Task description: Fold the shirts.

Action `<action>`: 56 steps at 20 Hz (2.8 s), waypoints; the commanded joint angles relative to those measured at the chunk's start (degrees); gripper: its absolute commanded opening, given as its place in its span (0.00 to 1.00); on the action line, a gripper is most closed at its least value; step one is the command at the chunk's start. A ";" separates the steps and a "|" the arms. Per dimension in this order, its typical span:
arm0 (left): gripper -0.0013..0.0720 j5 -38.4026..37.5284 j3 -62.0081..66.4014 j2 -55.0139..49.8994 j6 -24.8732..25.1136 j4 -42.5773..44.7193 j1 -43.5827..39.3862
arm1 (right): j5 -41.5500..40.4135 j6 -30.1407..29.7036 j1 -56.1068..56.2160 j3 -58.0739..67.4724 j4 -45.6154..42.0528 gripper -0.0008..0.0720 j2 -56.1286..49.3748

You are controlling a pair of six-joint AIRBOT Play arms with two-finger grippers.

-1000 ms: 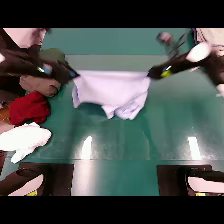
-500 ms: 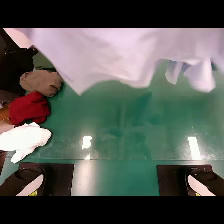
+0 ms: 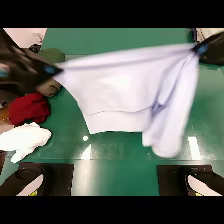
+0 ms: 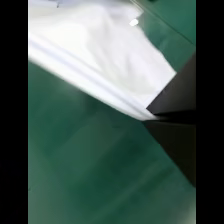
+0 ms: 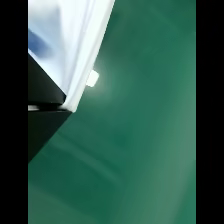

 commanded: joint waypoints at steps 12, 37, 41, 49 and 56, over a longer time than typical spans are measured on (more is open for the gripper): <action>0.65 47.36 -22.45 -17.46 -6.95 11.26 0.07 | -22.60 -1.14 -0.17 -2.19 6.01 0.55 -28.85; 0.78 24.55 14.08 -58.55 15.15 -20.17 -11.04 | -13.16 0.33 -8.85 -33.46 6.01 0.58 3.50; 0.78 24.22 14.10 -59.60 15.13 -17.68 -13.22 | -13.31 0.48 -8.85 -33.46 5.99 0.58 3.48; 0.05 25.99 14.27 -59.45 11.87 -17.07 -13.25 | -13.25 1.07 -8.85 -33.46 5.92 0.58 3.54; 0.05 7.34 16.35 -44.09 8.07 -12.28 0.35 | -3.37 1.11 -11.67 -33.73 5.38 0.58 6.58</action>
